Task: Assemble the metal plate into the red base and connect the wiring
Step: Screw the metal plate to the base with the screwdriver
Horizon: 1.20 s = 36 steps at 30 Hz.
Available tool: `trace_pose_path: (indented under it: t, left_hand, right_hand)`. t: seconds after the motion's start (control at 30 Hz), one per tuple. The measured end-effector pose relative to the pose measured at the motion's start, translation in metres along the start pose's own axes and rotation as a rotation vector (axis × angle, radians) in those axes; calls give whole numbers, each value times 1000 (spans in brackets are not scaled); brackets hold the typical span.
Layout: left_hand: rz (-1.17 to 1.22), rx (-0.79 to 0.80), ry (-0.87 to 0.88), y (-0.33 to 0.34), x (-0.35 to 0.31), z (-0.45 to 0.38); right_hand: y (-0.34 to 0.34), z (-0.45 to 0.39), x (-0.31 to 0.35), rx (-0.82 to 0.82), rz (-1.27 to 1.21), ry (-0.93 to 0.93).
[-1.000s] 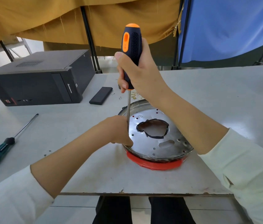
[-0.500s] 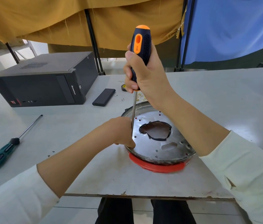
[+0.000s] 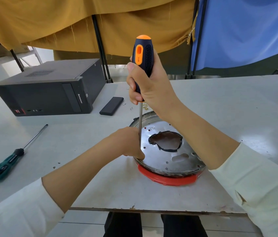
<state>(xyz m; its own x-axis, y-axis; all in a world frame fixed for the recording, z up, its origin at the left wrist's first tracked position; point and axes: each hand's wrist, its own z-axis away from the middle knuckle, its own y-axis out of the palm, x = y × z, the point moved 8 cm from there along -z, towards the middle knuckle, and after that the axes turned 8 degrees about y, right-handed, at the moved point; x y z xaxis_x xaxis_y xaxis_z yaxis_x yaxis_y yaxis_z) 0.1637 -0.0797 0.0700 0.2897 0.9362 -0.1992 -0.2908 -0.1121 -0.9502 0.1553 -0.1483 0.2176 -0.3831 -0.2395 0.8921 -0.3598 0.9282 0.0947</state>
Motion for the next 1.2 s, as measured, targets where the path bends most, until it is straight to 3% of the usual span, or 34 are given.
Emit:
trace_pose_path:
  t: [0.73,0.97,1.2]
  left_hand:
    - [13,-2,23,-1,-3,3]
    - [43,-8,40,-1,-4,5]
    - [35,-4,31,-1,-5,6]
  right_hand:
    - [2,-1,-7,94,-80,63]
    - [-6,-5,-9,-6,-33,79]
    - [-6,2,-6,12,-196,28]
